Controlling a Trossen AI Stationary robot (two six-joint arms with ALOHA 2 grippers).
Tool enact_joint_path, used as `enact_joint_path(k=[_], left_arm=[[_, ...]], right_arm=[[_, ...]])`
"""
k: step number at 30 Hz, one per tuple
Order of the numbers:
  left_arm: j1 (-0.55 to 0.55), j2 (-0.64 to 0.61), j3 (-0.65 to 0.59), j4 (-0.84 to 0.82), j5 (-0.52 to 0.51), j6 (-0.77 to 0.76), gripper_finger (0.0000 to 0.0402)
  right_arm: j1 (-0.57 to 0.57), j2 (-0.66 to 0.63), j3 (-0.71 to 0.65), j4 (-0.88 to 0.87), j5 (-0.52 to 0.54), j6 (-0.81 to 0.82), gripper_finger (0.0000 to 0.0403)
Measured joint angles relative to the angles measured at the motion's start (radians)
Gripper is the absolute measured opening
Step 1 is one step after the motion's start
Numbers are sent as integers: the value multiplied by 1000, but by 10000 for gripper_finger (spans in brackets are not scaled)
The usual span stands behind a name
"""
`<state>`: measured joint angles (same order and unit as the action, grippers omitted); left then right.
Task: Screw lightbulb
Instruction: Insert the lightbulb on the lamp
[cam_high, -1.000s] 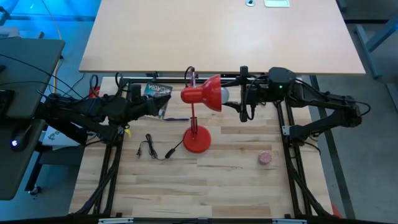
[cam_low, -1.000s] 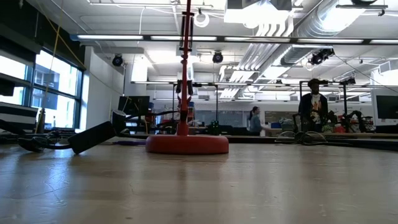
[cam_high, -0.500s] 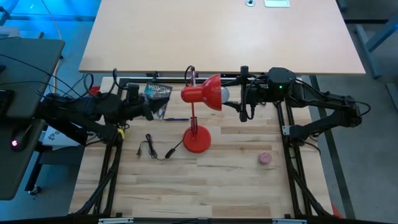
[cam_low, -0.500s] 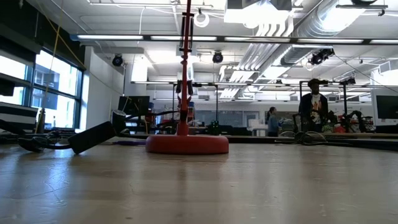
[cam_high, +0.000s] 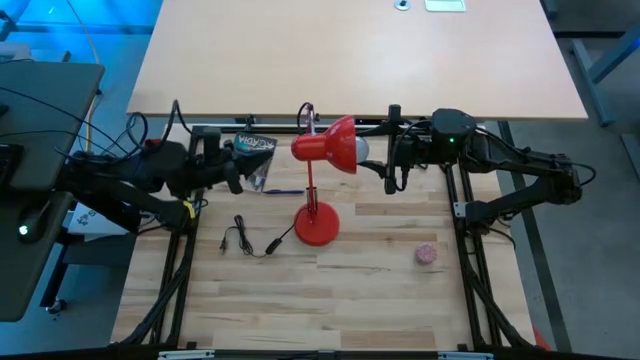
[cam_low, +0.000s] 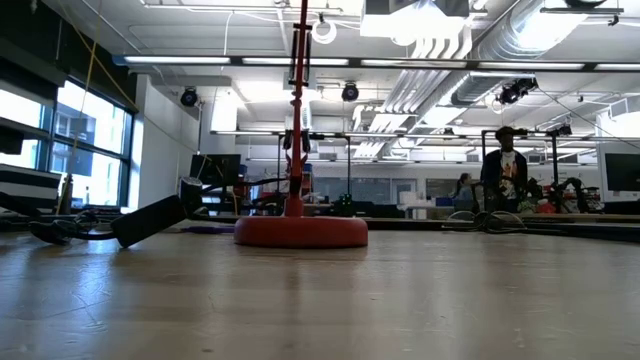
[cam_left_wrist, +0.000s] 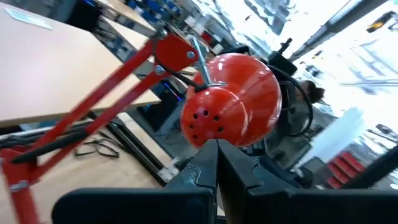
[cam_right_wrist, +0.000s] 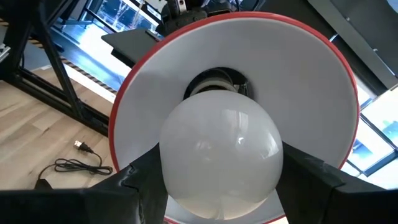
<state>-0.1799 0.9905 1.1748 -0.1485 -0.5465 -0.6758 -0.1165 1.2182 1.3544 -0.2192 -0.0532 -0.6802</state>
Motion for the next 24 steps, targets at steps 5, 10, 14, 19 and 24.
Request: enact_joint_path(k=[5, 10, 14, 19, 24], left_arm=[[21, 52, 0, 57, 31, 38, 0], [32, 91, -1, 91, 100, 50, 0], [26, 92, -1, 95, 103, 37, 0], [8, 90, -1, 96, 92, 33, 0], [7, 90, -1, 96, 89, 34, 0]], right_arm=[[0, 0, 0, -1, -4, -1, 228], [0, 0, -1, -1, -25, -2, 228], [0, 0, -1, -4, -64, -1, 228], [0, 0, -2, -5, -71, -37, 228], [0, 0, -2, -5, -79, -43, 228]])
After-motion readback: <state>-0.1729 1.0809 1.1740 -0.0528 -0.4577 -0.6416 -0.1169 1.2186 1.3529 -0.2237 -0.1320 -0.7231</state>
